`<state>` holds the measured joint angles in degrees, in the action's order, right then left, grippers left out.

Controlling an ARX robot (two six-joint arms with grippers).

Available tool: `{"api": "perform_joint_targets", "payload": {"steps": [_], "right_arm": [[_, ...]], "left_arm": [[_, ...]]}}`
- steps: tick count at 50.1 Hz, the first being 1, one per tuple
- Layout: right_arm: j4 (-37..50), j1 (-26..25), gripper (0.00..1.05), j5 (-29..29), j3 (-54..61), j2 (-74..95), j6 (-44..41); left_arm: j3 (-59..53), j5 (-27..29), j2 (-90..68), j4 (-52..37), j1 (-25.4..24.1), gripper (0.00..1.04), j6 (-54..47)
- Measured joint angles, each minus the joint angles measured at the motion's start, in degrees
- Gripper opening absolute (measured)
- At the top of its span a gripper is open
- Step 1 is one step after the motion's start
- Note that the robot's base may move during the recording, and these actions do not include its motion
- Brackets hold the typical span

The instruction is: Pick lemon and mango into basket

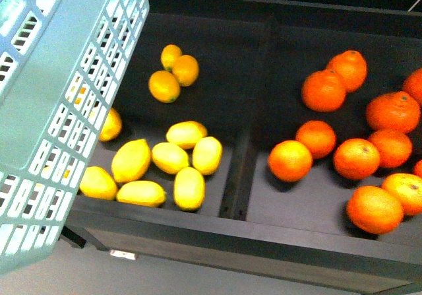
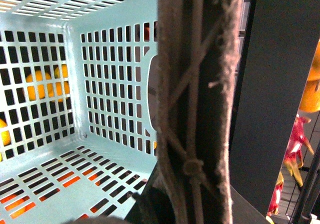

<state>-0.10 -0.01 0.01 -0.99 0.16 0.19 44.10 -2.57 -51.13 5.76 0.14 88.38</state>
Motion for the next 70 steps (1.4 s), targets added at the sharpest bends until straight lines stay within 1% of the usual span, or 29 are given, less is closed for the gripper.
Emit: {"api": "perform_joint_targets", "payload": {"steps": [70], "right_arm": [[0.02,0.0,0.96,-0.13,0.0,-0.02,-0.04]], "left_arm": [[0.0,0.0,0.0,0.0,-0.02,0.05,0.0]]}}
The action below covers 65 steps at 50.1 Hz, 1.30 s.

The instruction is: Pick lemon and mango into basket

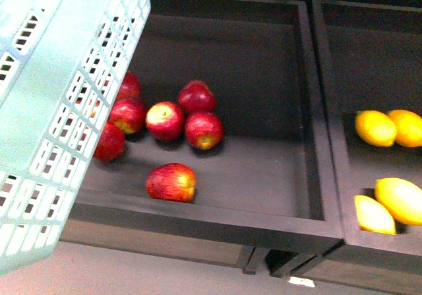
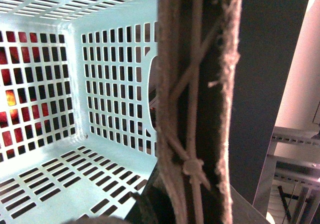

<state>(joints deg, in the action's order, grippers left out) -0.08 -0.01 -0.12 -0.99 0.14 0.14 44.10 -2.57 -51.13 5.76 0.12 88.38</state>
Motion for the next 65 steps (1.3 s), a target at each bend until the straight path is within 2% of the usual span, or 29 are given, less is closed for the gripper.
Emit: {"api": "perform_joint_targets", "payload": {"steps": [13,21,24,26,28,35,41,55,65], "right_arm": [[0.0,-0.09,0.96,0.57,0.04,0.0,0.02],[0.0,-0.09,0.96,0.33,0.04,0.0,0.02],[0.0,-0.09,0.96,0.33,0.04,0.0,0.02],[0.0,-0.09,0.96,0.31,0.04,0.0,0.02],[0.0,-0.09,0.96,0.35,0.04,0.0,0.02],[0.0,-0.09,0.96,0.26,0.04,0.0,0.02],[0.0,-0.09,0.96,0.15,0.04,0.0,0.02],[0.0,-0.09,0.96,0.15,0.04,0.0,0.02],[0.0,-0.09,0.96,0.15,0.04,0.02,0.02]], "left_arm": [[-0.02,1.55,-0.15,0.0,-0.46,0.05,-0.5],[0.0,0.46,-0.17,0.09,-0.37,0.05,-0.96],[2.43,-3.06,-1.6,6.51,-0.04,0.05,-5.92],[4.92,-3.89,-3.78,10.51,1.29,0.05,-12.76],[6.56,-3.65,-6.71,10.25,3.69,0.05,-20.09],[9.7,-0.07,-15.67,5.73,9.81,0.05,-28.57],[15.08,0.98,-24.85,1.81,15.8,0.05,-30.03],[26.86,-4.81,-38.47,0.55,30.4,0.05,-27.41],[29.22,-4.94,-40.89,-0.07,35.78,0.05,-27.08]]}}
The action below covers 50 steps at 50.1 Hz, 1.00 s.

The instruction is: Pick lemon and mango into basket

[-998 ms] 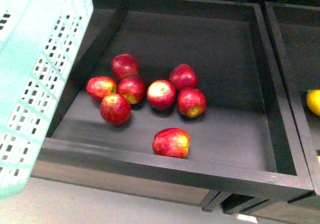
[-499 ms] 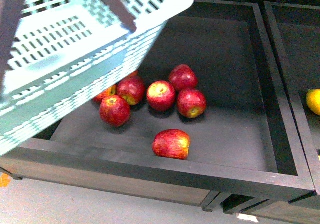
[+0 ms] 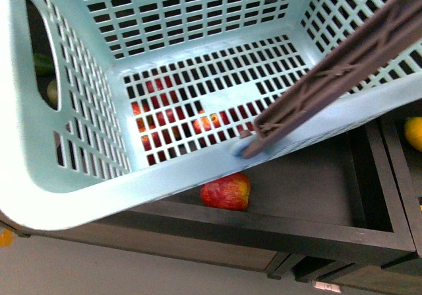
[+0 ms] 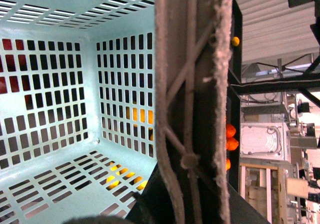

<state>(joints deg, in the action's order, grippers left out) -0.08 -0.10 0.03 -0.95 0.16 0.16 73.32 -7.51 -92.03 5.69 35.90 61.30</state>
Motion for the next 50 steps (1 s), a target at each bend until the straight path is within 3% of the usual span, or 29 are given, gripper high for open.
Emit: {"api": "perform_joint_targets", "payload": {"steps": [25,30,33,38,41,50], "right_arm": [[-0.35,0.04,0.96,-0.31,-0.11,0.26,0.57],[-15.43,-1.42,0.96,-2.01,-6.05,9.11,10.14],[-19.06,-4.72,0.96,0.22,-7.43,15.41,17.55],[-12.76,-12.37,0.96,4.28,-7.65,22.73,19.82],[-4.61,-18.95,0.96,6.12,-8.35,30.88,18.53],[12.31,-27.67,0.96,6.95,-12.11,51.19,11.78]], "left_arm": [[0.83,0.74,-0.02,0.0,1.92,0.05,-0.46],[0.83,0.7,-0.02,0.0,1.9,0.05,-0.42],[0.83,0.61,-0.02,0.0,2.01,0.05,-0.48],[0.83,0.15,-0.02,0.0,1.99,0.05,-0.33],[0.85,0.24,-0.02,0.0,1.99,0.05,-0.44],[0.85,0.37,-0.02,0.0,1.97,0.05,-0.44]]}}
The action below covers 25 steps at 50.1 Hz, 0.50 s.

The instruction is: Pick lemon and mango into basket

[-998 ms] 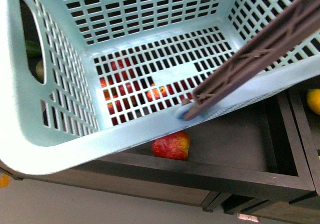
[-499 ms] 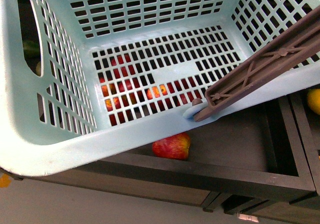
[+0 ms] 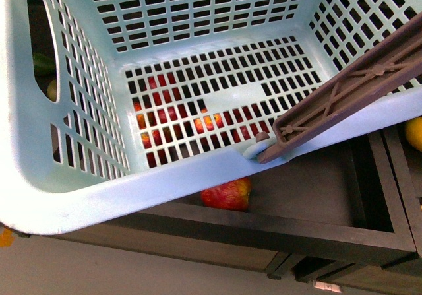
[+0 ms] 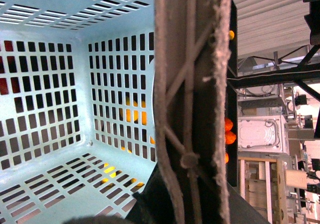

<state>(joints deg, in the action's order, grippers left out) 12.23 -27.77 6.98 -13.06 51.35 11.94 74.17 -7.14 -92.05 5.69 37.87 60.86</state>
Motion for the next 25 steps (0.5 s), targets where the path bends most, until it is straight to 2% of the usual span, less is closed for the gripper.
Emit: {"api": "perform_joint_targets", "payload": {"steps": [2,9,17,25], "right_arm": [[5.88,-1.81,0.96,0.0,-2.01,7.96,-2.95],[16.48,-4.52,0.96,-0.61,-9.25,29.53,-12.48],[19.56,-4.02,0.96,-1.95,-18.95,51.74,-22.58],[22.21,-0.92,0.96,-4.66,-26.58,63.47,-34.03]], "left_arm": [[0.0,0.11,0.0,0.0,0.02,0.05,-0.04],[0.0,0.09,0.0,0.0,0.02,0.05,-0.11],[0.0,0.02,0.0,0.0,0.02,0.05,-0.11],[0.0,0.04,0.0,0.0,0.02,0.05,-0.11]]}}
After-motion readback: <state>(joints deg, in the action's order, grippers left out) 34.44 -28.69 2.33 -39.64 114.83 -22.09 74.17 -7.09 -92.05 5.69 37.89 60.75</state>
